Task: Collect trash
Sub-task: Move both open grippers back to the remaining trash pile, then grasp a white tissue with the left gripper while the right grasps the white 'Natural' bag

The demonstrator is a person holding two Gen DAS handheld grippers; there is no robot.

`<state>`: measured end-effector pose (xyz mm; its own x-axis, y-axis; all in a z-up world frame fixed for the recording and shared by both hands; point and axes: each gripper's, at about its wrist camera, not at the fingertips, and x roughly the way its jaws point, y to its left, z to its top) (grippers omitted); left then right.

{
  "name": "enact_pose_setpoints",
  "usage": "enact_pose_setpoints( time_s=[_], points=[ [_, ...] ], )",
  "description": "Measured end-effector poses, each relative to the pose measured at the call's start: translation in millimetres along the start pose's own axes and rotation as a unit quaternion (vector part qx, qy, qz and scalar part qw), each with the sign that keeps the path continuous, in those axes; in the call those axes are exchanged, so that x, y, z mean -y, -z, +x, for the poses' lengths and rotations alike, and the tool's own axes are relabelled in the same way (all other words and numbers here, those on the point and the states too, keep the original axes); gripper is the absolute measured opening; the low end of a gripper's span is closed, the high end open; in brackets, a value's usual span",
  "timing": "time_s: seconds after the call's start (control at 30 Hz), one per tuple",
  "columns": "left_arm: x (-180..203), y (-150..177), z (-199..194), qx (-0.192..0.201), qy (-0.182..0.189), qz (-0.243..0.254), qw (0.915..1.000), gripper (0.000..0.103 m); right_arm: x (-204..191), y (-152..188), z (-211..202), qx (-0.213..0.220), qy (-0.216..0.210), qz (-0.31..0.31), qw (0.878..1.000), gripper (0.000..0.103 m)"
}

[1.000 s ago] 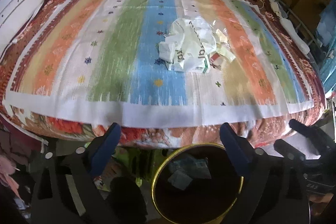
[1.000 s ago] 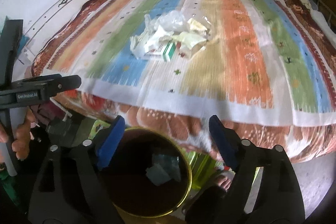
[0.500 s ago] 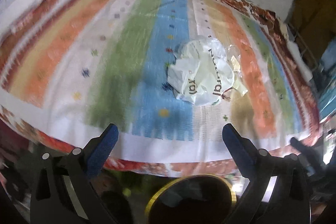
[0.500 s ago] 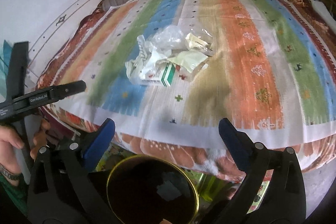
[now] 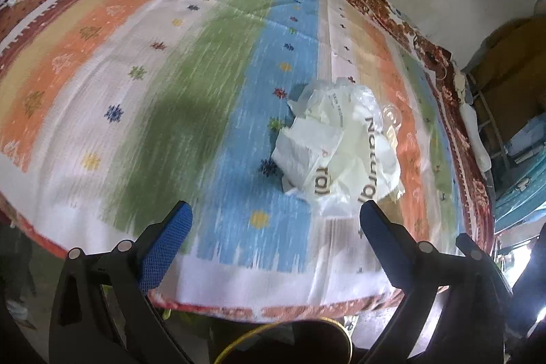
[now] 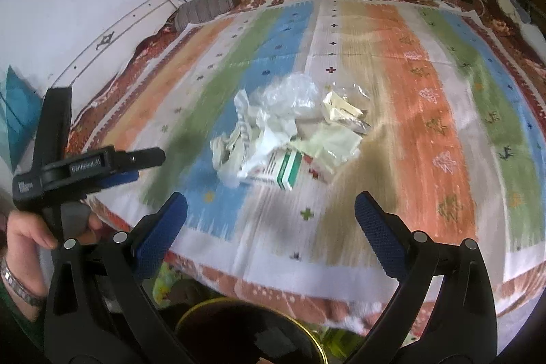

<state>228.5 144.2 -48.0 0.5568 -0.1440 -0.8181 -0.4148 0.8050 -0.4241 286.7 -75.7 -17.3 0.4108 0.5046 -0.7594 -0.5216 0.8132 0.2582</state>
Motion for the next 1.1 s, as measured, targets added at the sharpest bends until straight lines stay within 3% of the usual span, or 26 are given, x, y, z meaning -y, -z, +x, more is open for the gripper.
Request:
enact_pose_setpoints(
  time_s=[0.3,0.63,0.77,0.87,1.03,1.1],
  points=[
    [-2.5,-13.7,26.1,-0.005,0.035,-0.01,0.9993,0.081,15.4,-16.5,33.6,-0.015,-0.026,0.057,0.998,0.083],
    [-1.0,-27.4,58.4,-0.017,0.064,-0.032,0.9973,0.058,10.2,-31.0,71.2,-0.03,-0.044,0.061,0.997,0.065],
    [-1.4,-32.1,67.5,-0.019,0.076,-0.046,0.9959,0.055,7.5,-36.4,81.7,-0.034,-0.051,0.06,0.996,0.062],
    [2.1,-32.9,75.5,-0.027,0.079,-0.044,0.9955,0.051,5.5,-37.7,90.1,-0.043,-0.048,0.056,0.996,0.048],
    [6.9,-32.4,82.8,-0.035,0.082,-0.038,0.9953,0.029,8.6,-38.1,94.2,-0.049,-0.049,0.062,0.996,0.022],
    [9.3,-31.3,83.6,-0.038,0.079,-0.031,0.9957,0.017,8.7,-37.0,94.6,-0.055,-0.054,0.061,0.995,0.021]
  ],
)
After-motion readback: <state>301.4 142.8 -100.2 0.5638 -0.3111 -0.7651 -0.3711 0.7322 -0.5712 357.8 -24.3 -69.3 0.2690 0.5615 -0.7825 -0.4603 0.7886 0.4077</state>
